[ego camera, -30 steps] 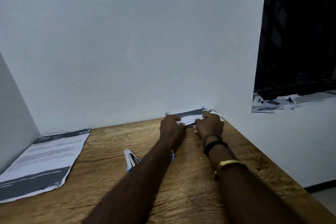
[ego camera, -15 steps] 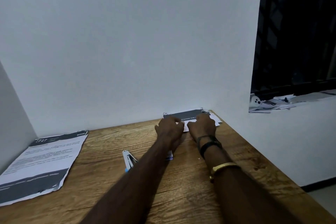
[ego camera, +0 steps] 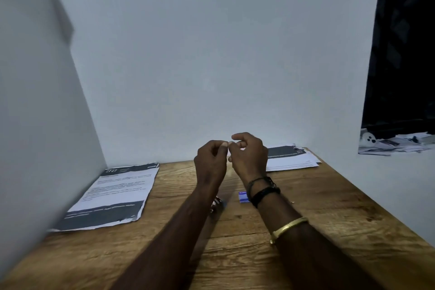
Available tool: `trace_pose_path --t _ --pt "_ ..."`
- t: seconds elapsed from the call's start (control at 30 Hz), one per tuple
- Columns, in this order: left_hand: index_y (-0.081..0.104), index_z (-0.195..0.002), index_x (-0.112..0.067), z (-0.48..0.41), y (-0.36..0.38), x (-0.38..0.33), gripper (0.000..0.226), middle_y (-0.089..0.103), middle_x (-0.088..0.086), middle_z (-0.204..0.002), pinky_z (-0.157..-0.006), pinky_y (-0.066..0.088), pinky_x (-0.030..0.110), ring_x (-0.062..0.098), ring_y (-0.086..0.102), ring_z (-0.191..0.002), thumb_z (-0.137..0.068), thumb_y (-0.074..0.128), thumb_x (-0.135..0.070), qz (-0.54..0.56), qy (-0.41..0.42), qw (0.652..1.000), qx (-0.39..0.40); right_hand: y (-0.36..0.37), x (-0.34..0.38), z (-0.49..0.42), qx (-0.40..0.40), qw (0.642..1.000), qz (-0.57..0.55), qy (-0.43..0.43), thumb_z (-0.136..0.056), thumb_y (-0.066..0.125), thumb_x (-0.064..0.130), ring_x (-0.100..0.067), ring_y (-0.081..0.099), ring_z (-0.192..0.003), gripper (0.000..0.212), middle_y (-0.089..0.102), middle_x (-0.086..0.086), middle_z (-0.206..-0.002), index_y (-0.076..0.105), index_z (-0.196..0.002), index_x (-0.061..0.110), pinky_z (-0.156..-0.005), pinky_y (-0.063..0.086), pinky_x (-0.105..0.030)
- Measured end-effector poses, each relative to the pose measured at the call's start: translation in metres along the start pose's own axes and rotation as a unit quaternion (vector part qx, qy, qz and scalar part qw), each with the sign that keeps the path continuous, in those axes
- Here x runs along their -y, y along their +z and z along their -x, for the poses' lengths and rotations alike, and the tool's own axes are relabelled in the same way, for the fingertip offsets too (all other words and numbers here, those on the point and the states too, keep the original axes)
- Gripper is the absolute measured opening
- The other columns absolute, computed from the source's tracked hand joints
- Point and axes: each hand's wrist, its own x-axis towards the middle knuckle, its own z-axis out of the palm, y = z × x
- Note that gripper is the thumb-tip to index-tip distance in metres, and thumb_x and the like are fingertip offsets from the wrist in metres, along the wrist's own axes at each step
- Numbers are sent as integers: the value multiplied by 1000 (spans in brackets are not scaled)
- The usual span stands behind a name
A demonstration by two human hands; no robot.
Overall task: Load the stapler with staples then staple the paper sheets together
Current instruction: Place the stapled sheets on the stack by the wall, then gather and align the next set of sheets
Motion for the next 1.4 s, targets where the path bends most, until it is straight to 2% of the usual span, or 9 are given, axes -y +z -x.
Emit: trace_pose_path --t 0.33,0.53,0.73,0.8,0.9,0.97,1.07,1.2,1.4 --pt "77 -87 -16 -5 -104 26 13 78 -4 -84 -89 58 44 15 74 -89 -90 66 -23 -34 -71 995 -65 90 20 44 125 991 -10 47 -82 69 27 -26 76 -82 13 78 0 -88 74 -93 22 -76 63 -46" --pt "78 -85 -16 -7 -145 49 16 77 -5 -84 -86 54 36 16 71 -87 -90 66 -25 -97 -116 984 -97 133 22 62 206 976 44 58 -78 70 35 -27 76 -81 12 78 1 -84 76 -78 24 -77 63 -42" --pt "72 -75 -19 -10 -160 66 15 70 -10 -70 -64 42 19 13 64 -76 -89 66 -21 -100 -173 973 -118 167 10 70 241 962 120 50 -81 64 32 -27 75 -84 20 77 -2 -79 75 -68 22 -79 61 -34" --pt "70 -73 -21 -13 -162 69 16 68 -13 -68 -60 40 14 11 62 -73 -89 67 -22 -95 -184 969 -138 176 6 69 260 953 147 51 -79 69 30 -28 73 -92 13 78 -3 -86 77 -75 21 -80 58 -29" --pt "75 -83 -16 -20 -165 77 12 75 -3 -81 -77 48 25 19 67 -85 -88 68 -23 -93 -191 964 -158 186 2 65 280 940 189 50 -77 72 32 -32 69 -104 23 76 -7 -105 77 -95 18 -80 51 -28" --pt "76 -87 -15 -22 -167 80 12 77 0 -87 -87 54 32 22 69 -92 -87 67 -23 -91 -201 961 -168 193 1 65 297 927 224 40 -77 65 36 -35 67 -109 35 72 -11 -115 72 -105 16 -79 49 -30" --pt "76 -93 -18 -24 -168 82 14 77 0 -95 -94 55 37 23 69 -99 -85 65 -20 -94 -217 956 -171 206 2 66 301 911 281 2 -92 51 33 -36 64 -116 34 66 -14 -127 65 -116 13 -83 48 -34" --pt "70 -110 -20 -27 -173 84 26 73 2 -111 -99 50 32 25 65 -110 -86 62 -17 -90 -260 944 -185 221 7 65 299 912 282 9 -100 45 35 -35 62 -120 36 65 -14 -132 65 -122 14 -93 49 -36" --pt "61 -121 -18 -29 -176 85 33 68 4 -114 -99 47 31 28 61 -115 -88 58 -16 -81 -290 932 -202 232 8 62 285 911 298 15 -102 46 33 -33 63 -120 34 65 -11 -132 64 -125 15 -93 50 -35"
